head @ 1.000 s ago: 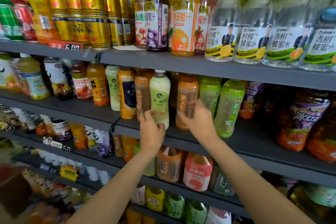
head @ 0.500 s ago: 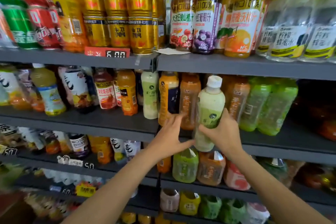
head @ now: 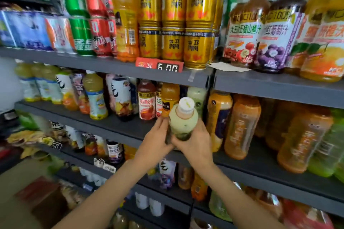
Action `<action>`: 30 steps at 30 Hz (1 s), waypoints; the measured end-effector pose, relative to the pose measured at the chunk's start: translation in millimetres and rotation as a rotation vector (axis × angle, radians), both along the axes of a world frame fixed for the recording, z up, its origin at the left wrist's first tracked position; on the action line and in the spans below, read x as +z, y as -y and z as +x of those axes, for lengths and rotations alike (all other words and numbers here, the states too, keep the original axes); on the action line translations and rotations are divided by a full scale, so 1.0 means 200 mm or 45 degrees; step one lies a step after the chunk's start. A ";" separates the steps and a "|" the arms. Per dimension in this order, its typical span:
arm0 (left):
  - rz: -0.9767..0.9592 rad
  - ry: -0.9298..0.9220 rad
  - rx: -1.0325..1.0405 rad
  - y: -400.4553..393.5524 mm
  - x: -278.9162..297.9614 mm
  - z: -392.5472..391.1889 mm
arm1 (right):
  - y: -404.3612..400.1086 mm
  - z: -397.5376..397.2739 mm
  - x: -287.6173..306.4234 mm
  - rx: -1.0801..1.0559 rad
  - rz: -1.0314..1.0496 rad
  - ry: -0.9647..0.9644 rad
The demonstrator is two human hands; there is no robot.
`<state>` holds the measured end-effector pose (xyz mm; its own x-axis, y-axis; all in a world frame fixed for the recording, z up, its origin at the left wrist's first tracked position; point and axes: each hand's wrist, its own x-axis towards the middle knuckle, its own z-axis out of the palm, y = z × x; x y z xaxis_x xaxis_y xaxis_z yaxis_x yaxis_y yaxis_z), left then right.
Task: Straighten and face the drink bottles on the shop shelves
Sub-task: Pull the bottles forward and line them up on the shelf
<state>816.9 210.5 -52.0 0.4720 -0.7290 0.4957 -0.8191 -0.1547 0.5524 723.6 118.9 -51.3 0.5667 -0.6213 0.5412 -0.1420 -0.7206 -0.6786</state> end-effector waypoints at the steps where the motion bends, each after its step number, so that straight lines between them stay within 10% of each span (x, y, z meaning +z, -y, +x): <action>1: 0.002 -0.031 0.015 0.01 -0.01 0.03 | 0.00 0.03 0.00 -0.036 0.013 -0.033; 15: 0.101 -0.452 -0.351 0.24 0.02 0.26 | 0.18 0.06 0.17 -0.314 -0.463 -0.688; 30: 0.135 -0.144 -0.288 0.20 -0.14 0.24 | 0.00 0.21 0.22 -0.401 -0.442 -0.139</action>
<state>864.5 170.7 -80.3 0.3389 -0.8675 0.3641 -0.7735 -0.0366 0.6328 765.6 118.1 -7.9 0.4450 -0.5650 0.6948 -0.4472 -0.8124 -0.3742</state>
